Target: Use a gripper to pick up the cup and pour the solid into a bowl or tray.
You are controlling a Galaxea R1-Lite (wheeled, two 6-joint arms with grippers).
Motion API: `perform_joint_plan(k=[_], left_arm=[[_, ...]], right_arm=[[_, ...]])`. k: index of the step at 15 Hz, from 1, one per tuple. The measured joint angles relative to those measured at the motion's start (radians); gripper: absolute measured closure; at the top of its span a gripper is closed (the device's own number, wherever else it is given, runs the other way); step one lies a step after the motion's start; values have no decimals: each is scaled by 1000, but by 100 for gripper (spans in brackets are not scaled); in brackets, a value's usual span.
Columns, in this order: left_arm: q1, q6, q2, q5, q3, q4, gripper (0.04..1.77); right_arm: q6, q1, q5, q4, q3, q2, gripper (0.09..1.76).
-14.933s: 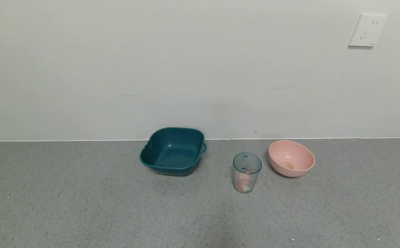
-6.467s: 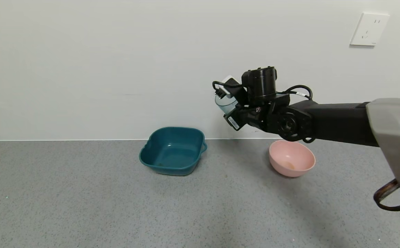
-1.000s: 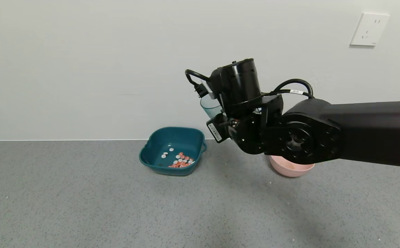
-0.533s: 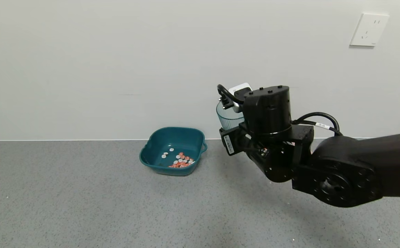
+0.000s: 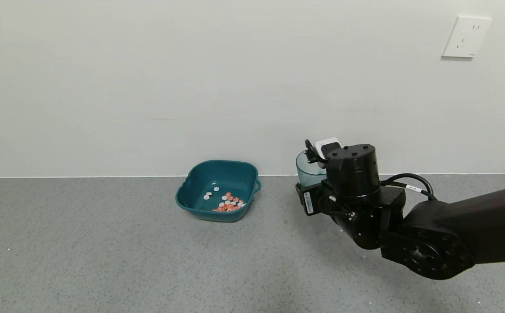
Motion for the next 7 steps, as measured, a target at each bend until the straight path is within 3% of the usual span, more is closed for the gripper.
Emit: perform_joint_plan(k=[7], left_arm=[[0,0,0,0,0,0,9]], right_arm=[[51,1,8,-17,64,37,51]])
